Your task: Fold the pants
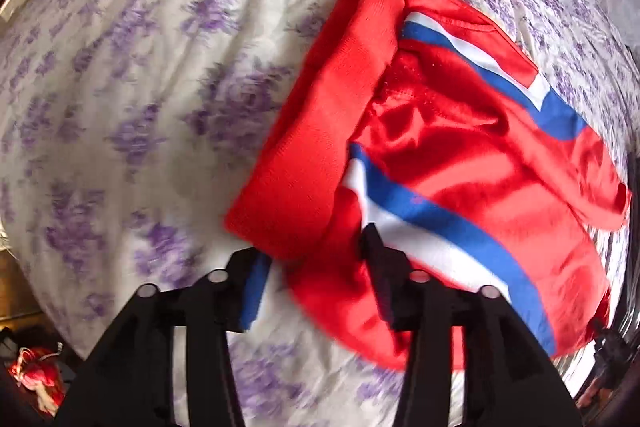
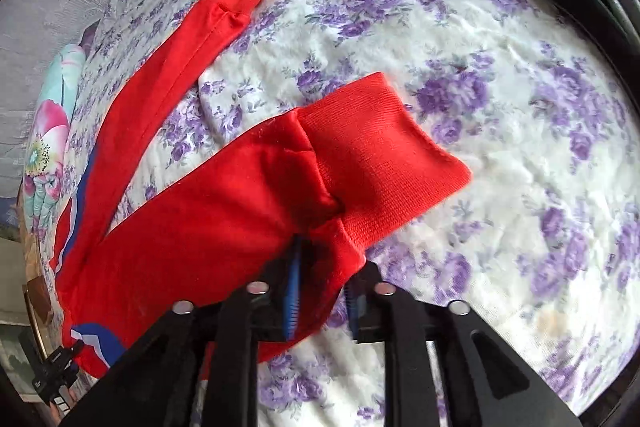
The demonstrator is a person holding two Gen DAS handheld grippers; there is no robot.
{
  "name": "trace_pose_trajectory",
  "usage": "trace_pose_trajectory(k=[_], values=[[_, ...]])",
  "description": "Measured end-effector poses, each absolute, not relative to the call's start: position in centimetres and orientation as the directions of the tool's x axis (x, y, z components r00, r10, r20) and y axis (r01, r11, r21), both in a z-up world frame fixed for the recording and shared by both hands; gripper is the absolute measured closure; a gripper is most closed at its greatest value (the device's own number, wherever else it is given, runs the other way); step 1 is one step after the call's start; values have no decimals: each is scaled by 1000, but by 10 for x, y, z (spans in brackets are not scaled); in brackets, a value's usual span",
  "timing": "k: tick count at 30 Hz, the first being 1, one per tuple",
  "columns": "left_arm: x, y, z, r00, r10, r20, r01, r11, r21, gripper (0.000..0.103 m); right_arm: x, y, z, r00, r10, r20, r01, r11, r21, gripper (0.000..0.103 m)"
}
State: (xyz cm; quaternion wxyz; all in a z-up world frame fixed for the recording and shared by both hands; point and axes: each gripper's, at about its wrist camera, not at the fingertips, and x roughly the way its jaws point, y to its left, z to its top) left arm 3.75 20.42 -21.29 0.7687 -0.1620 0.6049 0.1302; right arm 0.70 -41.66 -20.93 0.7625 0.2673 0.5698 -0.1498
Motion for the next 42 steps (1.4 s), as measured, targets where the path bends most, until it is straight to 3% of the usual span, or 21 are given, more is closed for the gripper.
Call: trace_pose_trajectory(k=[1,2,5,8,9,13,16,18,20,22,23,24,25,26,27,30,33,34,37,40,42], values=[[30,209,-201,253,28,-967,-407,910,-80,44,2,-418,-192,303,-12,-953,547,821,163,43],[18,215,-190,265,80,-961,-430,902,-43,44,-2,-421,-176,314,-75,-946,549,828,116,39],[-1,226,-153,327,221,-919,-475,879,42,44,3,-432,-131,418,-165,-893,542,835,100,37],[10,218,-124,450,280,-848,-471,881,42,42,46,-434,-113,542,-116,-832,488,850,199,37],[21,209,-120,488,265,-831,-445,895,24,38,67,-432,-117,564,-83,-822,466,853,233,37],[89,167,-118,585,207,-784,-349,937,-13,38,152,-426,-171,548,40,-835,460,820,341,39],[152,140,-145,549,191,-813,-326,945,1,38,187,-423,-210,484,92,-870,475,807,350,51],[177,122,-173,490,175,-854,-295,955,26,38,195,-419,-223,455,94,-886,494,801,338,51],[191,110,-199,417,172,-892,-266,962,61,47,192,-416,-229,453,71,-889,504,802,321,52],[200,105,-215,379,175,-909,-262,962,76,52,195,-412,-229,455,57,-889,481,824,299,85],[202,104,-217,385,180,-905,-274,959,74,53,196,-412,-225,457,56,-888,478,826,299,87],[203,103,-215,389,174,-904,-282,957,63,61,194,-414,-220,459,53,-887,481,824,298,88],[206,100,-213,391,160,-906,-282,958,47,69,192,-416,-214,461,42,-886,491,820,294,88],[207,97,-211,395,166,-903,-280,959,54,84,188,-419,-209,466,34,-884,501,814,295,88],[205,96,-210,399,181,-899,-276,959,70,90,184,-424,-207,469,30,-883,509,808,297,88],[216,92,-219,391,218,-894,-284,953,108,92,194,-425,-223,438,26,-898,514,813,274,88],[227,83,-226,406,312,-859,-275,938,211,93,200,-412,-228,437,-43,-898,474,860,189,77],[228,82,-228,400,320,-859,-270,937,224,93,201,-409,-225,422,-55,-905,463,871,163,72],[221,84,-212,409,281,-868,-240,951,195,93,187,-409,-206,427,-10,-904,467,859,211,70],[198,92,-175,506,290,-812,-196,956,219,83,164,-397,-167,492,38,-870,401,877,265,70],[182,103,-155,570,345,-746,-212,939,272,25,149,-378,-142,533,66,-844,334,900,282,69]])
